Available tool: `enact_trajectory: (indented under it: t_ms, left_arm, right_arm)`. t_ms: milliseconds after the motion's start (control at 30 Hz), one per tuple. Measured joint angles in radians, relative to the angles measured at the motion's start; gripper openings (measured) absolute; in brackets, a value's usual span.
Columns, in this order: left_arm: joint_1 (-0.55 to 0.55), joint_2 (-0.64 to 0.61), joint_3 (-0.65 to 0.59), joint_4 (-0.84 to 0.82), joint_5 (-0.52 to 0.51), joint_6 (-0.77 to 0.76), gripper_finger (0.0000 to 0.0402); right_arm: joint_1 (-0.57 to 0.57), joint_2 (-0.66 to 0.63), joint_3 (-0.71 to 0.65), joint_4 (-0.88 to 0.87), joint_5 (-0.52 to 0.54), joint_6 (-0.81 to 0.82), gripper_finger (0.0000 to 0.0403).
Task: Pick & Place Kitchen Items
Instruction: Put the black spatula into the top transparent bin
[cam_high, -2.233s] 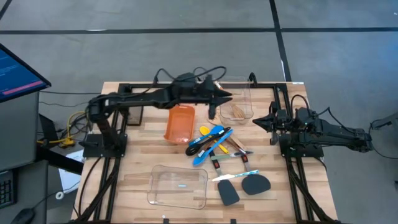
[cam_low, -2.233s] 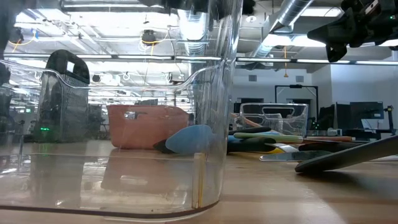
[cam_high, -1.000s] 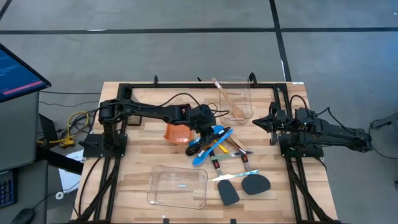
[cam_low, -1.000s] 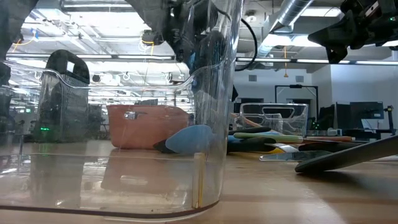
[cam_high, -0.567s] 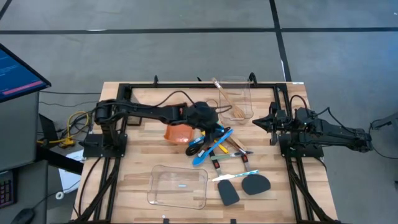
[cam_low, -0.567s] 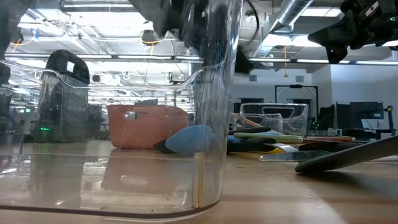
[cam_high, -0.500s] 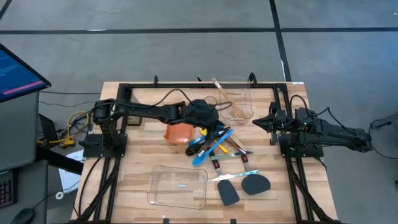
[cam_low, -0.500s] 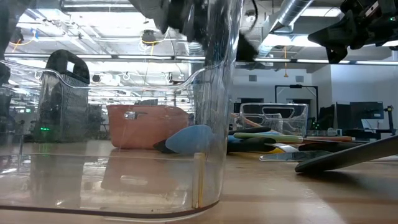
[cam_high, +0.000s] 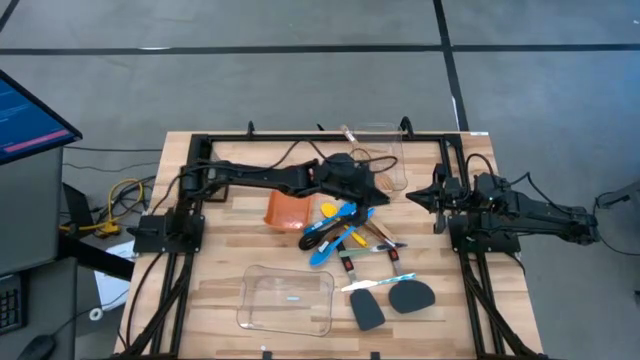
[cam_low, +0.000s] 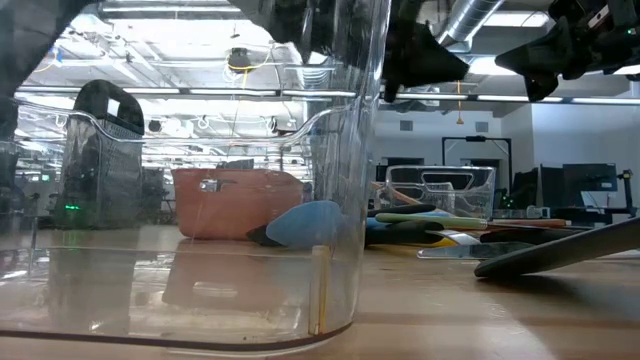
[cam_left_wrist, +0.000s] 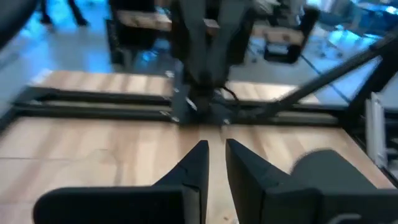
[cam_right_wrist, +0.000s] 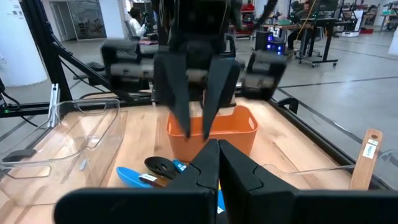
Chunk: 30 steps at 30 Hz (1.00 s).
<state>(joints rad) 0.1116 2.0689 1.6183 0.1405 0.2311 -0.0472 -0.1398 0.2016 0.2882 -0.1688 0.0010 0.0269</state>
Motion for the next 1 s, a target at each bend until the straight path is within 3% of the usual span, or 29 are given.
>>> enact_trajectory:
  t_ms: [167, 333, 433, 600, 667, 1000]
  left_arm:
    - [-0.002, 0.038, 0.025, -0.064, 0.017, -0.020, 0.0040]
    - [-0.007, -0.011, 0.024, -0.367, 0.009, -0.070, 0.0040]
    - [-0.022, -0.033, 0.023, -0.559, -0.087, -0.072, 0.0040]
    - [-0.059, -0.054, 0.023, -0.762, -0.334, -0.111, 0.0040]
    - [-0.071, -0.054, 0.021, -0.798, -0.381, -0.121, 0.0040]
    - [-0.111, -0.056, 0.012, -0.803, -0.386, -0.061, 0.0057]
  right_arm:
    - [0.000, 0.000, 0.000, -0.010, 0.000, 0.000, 0.0001]
    - [0.000, 0.000, 0.000, -0.033, 0.000, 0.000, 0.0001]
    - [0.000, 0.000, 0.000, -0.036, 0.000, 0.000, 0.0001]
    - [0.000, 0.000, 0.000, -0.036, 0.000, 0.000, 0.0001]
    - [0.000, 0.000, 0.000, -0.036, 0.000, 0.000, 0.0001]
    - [0.000, 0.000, 0.000, -0.037, 0.000, 0.000, 0.0001]
